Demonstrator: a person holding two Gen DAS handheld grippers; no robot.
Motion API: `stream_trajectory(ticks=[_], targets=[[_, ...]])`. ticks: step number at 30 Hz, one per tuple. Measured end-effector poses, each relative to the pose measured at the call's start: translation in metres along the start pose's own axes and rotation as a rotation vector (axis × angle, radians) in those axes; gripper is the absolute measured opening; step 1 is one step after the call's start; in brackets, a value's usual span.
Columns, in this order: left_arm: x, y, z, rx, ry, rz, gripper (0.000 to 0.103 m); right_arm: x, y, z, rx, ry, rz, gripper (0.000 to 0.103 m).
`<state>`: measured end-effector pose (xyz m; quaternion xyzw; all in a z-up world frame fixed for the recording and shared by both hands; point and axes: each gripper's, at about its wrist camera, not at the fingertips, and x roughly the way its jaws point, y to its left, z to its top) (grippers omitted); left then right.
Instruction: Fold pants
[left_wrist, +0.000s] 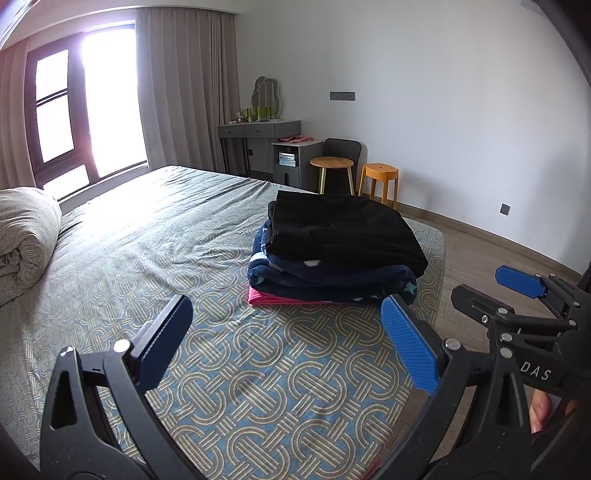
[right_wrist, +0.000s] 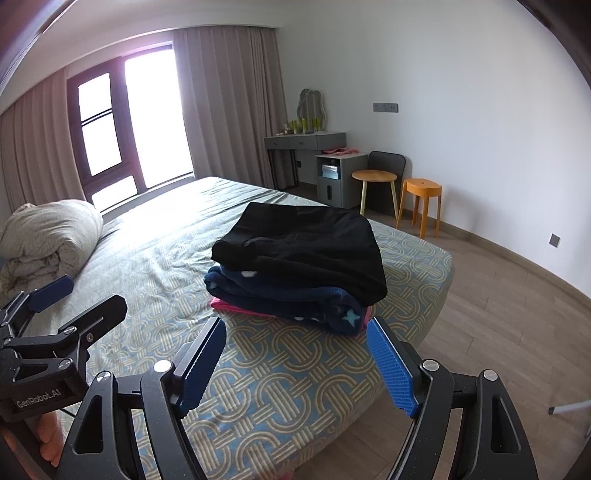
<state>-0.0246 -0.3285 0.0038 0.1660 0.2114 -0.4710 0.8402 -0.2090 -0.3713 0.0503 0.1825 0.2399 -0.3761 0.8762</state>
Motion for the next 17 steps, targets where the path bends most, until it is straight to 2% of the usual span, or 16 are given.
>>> stream_trajectory(ticks=[17], targets=[[0.0057,-0.0058,-0.0032,0.016,0.021,0.0,0.102,0.0018,-0.0036,0.0013,0.006,0.011,-0.001,0.08]])
